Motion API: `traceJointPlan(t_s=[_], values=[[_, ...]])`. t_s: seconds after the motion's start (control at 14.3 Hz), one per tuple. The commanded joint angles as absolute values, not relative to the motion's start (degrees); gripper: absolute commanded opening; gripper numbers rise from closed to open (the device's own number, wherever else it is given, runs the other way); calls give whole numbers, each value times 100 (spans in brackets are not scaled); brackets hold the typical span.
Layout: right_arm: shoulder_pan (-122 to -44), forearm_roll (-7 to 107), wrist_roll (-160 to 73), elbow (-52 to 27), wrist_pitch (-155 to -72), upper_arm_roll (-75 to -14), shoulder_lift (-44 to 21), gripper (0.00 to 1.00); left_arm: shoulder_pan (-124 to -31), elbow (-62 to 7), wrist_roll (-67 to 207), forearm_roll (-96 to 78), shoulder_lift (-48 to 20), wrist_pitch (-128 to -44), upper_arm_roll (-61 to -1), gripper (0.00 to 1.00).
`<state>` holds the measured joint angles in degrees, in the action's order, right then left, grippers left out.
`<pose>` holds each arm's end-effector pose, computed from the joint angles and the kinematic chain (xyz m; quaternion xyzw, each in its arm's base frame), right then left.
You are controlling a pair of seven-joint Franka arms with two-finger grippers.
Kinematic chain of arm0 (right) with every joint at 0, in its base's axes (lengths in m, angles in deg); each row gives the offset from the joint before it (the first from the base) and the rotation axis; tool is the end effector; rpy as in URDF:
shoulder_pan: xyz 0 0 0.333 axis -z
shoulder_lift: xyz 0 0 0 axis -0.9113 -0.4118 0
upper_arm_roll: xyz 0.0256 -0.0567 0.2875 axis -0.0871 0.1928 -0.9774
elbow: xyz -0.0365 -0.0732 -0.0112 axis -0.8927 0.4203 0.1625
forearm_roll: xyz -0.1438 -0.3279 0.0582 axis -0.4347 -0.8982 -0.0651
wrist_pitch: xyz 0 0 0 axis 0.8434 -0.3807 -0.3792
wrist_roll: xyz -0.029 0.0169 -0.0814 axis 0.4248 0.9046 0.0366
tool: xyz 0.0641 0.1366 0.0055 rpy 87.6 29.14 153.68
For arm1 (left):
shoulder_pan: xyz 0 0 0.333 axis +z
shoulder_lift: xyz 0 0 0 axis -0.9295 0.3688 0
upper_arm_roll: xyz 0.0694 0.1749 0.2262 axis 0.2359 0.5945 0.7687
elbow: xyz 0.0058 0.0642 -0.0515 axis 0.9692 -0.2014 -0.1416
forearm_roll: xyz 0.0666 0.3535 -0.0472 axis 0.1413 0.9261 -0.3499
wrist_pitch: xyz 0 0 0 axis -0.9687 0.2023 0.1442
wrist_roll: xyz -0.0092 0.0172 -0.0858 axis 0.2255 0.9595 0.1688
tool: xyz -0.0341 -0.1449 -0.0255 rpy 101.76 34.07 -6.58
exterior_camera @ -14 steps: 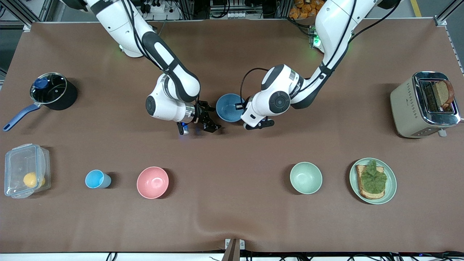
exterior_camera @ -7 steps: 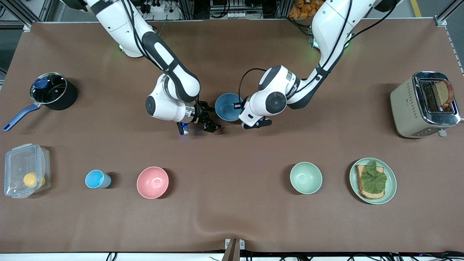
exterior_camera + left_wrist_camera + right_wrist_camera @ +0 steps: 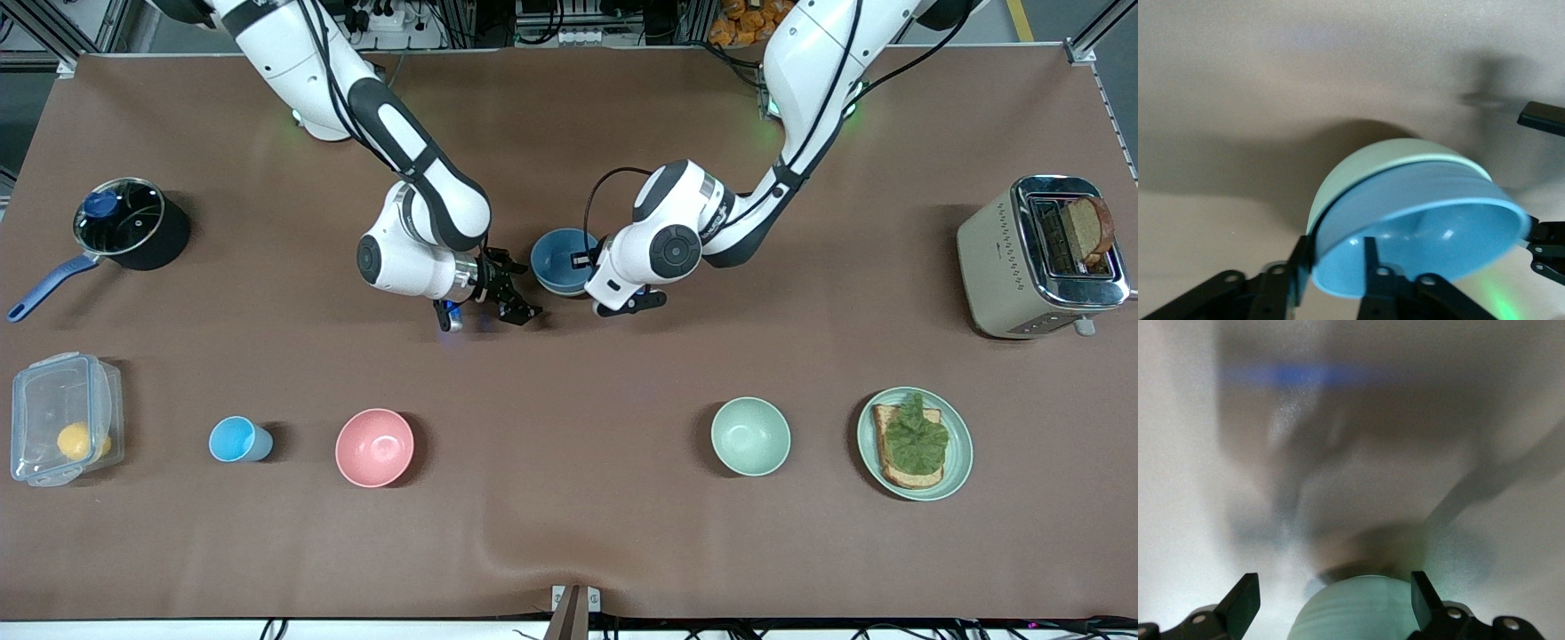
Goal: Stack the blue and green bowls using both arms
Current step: 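Lower the blue bowl into the green bowl with the left gripper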
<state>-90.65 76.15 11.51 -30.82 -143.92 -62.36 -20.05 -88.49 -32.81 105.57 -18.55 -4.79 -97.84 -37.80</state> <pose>0.4430 0.3551 0.1335 -0.7711 0.5411 0.2585 0.2141 0.4118 -0.4350 0.1855 0.9621 0.1047 -0.2209 0.1211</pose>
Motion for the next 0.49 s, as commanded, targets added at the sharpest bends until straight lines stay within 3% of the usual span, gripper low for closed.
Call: traceJointPlan(t_s=[0.0, 0.42], values=[[-9064, 7800, 997, -3004, -14431, -6248, -2083, 100, -8928, -3206, 10693, -1941, -478, -9823, -3731, 100], [-9073, 7800, 997, -3004, -14431, -6248, -2101, 100, -8849, -3198, 10930, -1932, -881, -9692, -3731, 100]])
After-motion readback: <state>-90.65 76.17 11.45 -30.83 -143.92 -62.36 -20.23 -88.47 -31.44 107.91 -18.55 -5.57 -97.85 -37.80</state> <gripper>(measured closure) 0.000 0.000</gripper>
